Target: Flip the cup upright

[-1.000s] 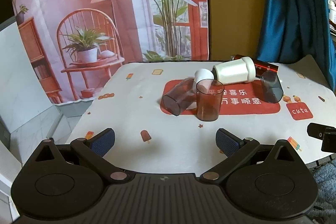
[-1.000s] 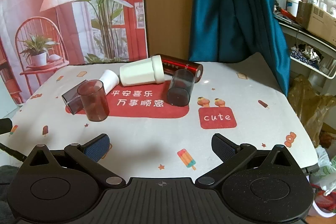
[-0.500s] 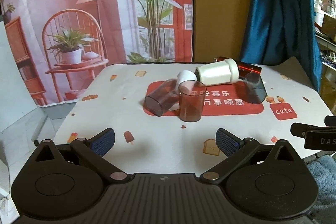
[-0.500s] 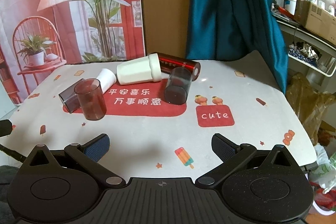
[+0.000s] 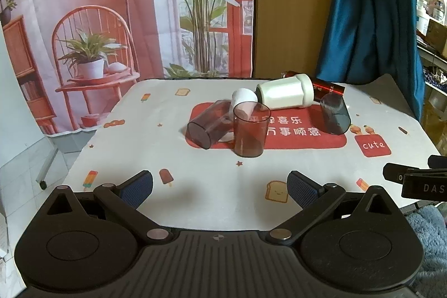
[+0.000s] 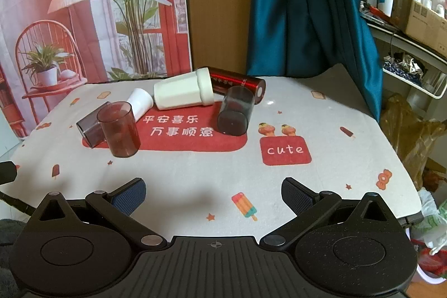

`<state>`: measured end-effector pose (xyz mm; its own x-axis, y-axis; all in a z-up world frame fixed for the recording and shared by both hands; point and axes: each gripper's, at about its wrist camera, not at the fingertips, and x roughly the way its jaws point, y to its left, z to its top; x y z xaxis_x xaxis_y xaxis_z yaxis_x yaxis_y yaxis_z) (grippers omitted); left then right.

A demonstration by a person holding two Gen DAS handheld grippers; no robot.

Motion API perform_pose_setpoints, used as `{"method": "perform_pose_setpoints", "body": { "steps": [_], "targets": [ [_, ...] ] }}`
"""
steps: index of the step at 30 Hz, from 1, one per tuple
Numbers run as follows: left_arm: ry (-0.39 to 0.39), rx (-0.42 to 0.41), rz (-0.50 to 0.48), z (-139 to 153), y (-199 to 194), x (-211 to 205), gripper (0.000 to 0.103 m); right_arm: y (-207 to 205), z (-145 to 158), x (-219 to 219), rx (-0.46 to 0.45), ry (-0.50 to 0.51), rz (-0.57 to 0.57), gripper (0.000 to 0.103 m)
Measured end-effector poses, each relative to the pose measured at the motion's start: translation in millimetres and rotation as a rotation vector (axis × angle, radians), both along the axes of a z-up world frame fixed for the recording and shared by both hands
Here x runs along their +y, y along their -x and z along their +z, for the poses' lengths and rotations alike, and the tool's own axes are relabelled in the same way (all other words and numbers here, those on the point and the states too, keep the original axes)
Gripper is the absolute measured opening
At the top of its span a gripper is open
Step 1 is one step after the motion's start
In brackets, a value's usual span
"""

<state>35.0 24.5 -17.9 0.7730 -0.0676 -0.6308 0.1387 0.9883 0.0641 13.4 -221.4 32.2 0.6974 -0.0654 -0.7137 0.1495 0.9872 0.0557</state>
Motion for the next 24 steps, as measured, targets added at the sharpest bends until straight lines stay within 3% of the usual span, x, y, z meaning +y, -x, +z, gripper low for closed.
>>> {"method": "perform_pose_setpoints", "body": {
  "steps": [24],
  "targets": [
    [0.001,0.010,0.008,-0.6,-2.8,2.1,0.103,0.0,0.0,-0.3,0.001,-0.001,-0.001,0.103]
  ]
}}
